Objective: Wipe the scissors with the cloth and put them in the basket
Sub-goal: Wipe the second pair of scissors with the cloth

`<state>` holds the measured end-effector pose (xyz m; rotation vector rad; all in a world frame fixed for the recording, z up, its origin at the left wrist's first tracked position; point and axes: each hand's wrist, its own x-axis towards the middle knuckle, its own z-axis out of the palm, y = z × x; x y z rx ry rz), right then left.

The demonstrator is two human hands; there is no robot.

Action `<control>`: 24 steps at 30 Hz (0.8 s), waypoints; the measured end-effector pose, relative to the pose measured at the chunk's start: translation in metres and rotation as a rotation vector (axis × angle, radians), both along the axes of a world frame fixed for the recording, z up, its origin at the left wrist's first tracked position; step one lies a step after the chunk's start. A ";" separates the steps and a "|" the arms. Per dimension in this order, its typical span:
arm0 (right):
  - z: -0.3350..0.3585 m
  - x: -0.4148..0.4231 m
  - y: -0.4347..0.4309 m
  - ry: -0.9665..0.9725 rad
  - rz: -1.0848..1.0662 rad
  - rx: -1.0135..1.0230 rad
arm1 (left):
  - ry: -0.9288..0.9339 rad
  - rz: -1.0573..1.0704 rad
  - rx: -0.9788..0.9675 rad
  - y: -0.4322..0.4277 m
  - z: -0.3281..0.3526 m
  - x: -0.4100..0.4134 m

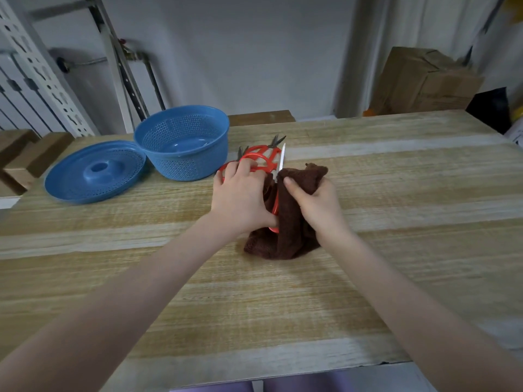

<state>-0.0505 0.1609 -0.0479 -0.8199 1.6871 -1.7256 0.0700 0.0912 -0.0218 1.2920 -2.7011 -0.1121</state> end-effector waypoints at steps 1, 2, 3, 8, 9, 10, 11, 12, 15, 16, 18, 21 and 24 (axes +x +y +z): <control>-0.001 0.002 0.002 -0.003 0.006 -0.008 | -0.010 -0.010 0.006 0.000 0.001 0.000; -0.002 0.002 0.003 -0.013 0.010 -0.011 | -0.016 -0.017 0.007 0.000 0.001 0.001; -0.002 0.001 0.006 -0.022 0.013 -0.013 | -0.018 -0.017 0.005 0.000 0.003 0.002; 0.006 -0.020 0.030 -0.138 -0.134 -0.135 | -0.041 0.040 -0.011 -0.015 0.013 0.014; 0.010 -0.026 0.033 -0.210 -0.179 -0.173 | -0.069 0.038 -0.032 -0.016 0.015 0.015; 0.015 -0.032 0.034 -0.281 -0.192 -0.210 | -0.101 0.022 -0.068 -0.015 0.016 0.014; 0.020 -0.037 0.034 -0.301 -0.164 -0.223 | -0.132 -0.005 -0.117 -0.012 0.016 0.013; 0.024 -0.041 0.031 -0.230 -0.117 -0.180 | -0.161 -0.043 -0.173 -0.009 0.015 0.010; 0.030 -0.035 0.016 0.252 0.154 0.163 | -0.243 -0.142 -0.332 0.002 0.015 0.000; 0.028 -0.030 0.010 0.379 0.250 0.235 | -0.266 -0.161 -0.370 0.006 0.015 -0.002; 0.025 -0.021 0.000 0.494 0.340 0.269 | -0.291 -0.184 -0.408 0.011 0.016 -0.005; 0.019 -0.016 -0.005 0.379 0.293 0.221 | -0.314 -0.180 -0.387 0.014 0.015 -0.003; 0.015 -0.018 -0.001 0.325 0.280 0.209 | -0.294 -0.183 -0.328 0.011 0.010 0.002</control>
